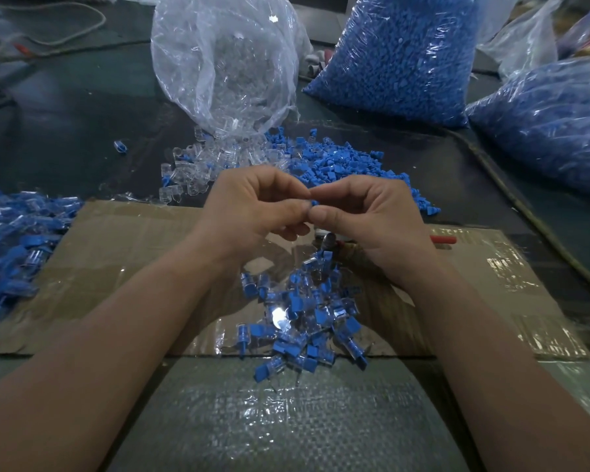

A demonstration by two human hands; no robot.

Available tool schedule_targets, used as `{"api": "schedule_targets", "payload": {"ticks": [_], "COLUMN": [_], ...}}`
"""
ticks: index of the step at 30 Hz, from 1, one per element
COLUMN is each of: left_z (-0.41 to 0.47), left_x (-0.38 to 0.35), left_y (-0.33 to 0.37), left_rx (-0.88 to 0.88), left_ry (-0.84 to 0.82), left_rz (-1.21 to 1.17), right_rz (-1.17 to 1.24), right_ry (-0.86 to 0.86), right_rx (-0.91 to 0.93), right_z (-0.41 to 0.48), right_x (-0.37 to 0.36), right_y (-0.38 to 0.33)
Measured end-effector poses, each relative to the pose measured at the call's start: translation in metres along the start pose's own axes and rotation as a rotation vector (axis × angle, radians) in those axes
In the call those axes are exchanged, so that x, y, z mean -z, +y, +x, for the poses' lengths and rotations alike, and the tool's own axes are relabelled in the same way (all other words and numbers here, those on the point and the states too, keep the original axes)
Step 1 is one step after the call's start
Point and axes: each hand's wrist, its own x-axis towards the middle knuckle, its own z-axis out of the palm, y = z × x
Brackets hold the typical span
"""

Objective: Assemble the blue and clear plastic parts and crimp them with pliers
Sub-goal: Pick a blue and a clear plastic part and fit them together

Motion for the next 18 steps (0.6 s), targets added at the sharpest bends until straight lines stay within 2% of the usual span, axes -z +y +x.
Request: {"api": "schedule_targets", "payload": {"ticks": [5,8,18], "left_z": [0.0028,0.0033,0.0046], "left_x": [0.0028,0.0042,0.0071], "left_y": [-0.0018,-0.0021,-0.0004], "left_rx": [0.095,0.133,0.177], "left_ry": [-0.006,-0.027,-0.122], "left_rz": [-0.084,-0.115,-0.201], "right_rz": [-0.033,-0.103,-0.246], "right_ry": [-0.032,0.008,0.078], "right_rx": [0.108,0.179,0.271], "right_z": [-0.0015,-0.0018,-0.0028], "right_x": [-0.0031,-0.0056,-0.0017], "right_y": [0.0007,0.0029,0.0048]}}
